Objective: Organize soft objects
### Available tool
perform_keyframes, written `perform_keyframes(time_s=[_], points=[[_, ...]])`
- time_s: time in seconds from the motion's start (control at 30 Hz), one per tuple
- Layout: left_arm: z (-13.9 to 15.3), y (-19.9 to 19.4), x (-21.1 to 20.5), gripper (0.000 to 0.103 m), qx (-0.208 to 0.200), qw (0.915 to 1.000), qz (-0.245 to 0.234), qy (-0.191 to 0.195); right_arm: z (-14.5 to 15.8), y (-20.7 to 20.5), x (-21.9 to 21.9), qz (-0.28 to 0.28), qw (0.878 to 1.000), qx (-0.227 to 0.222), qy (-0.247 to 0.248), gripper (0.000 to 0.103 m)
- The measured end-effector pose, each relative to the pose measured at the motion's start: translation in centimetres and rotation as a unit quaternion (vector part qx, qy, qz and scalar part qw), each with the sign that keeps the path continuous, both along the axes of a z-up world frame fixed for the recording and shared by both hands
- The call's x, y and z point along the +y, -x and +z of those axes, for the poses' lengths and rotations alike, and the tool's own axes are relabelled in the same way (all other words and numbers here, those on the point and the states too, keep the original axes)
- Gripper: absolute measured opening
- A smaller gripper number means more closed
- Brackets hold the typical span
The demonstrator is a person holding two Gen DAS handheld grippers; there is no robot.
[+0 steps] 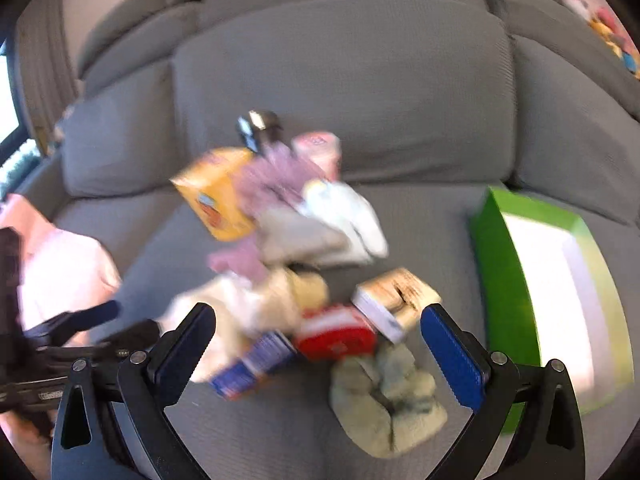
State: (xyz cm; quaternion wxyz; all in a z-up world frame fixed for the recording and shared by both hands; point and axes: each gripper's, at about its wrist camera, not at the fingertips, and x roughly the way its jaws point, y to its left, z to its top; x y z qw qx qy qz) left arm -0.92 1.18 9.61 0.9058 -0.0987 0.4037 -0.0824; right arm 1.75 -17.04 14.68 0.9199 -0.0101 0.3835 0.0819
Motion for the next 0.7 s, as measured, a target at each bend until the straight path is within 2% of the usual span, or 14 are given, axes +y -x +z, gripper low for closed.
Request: perform_keyframes(time_s=[0.07, 0.17, 0.3, 0.33, 0.4, 0.7], points=[[0.1, -0.1, 0.0, 0.094, -0.007, 0.9999, 0.004, -0.012, 0.0, -0.2, -0.4, -0.007, 1.0, 0.0, -0.003, 0.103], [-1.3, 0.0, 0.4, 0.092, 0.003, 0.9997, -0.013, 0.018, -1.6, 0.0, -0.5, 0.012, 1.0, 0.022, -0.014, 0.098], [-3.3, -0.5, 0.3, 0.079, 0.044, 0.9981, -0.02, 0.039, -3.1, -0.5, -1.1, 0.003, 0.999, 0.048, -0.016, 0.079], [-3.4, -0.5, 0.3, 0.079, 0.046, 0.9979, -0.024, 0.038, -3.3, -0.6, -1.3, 0.001, 0.998, 0.052, -0.023, 0.072], [-3.1, 0.0, -0.1, 0.079, 0.035, 0.9984, -0.03, 0.033, -3.4, -0.5, -1.3, 0.002, 0.998, 0.055, -0.026, 0.066], [-2.8, 0.5, -1.2, 0.079, 0.031, 0.998, -0.041, 0.035, -2.9, 0.2, -0.4, -0.003, 0.999, 0.042, 0.002, 0.066]])
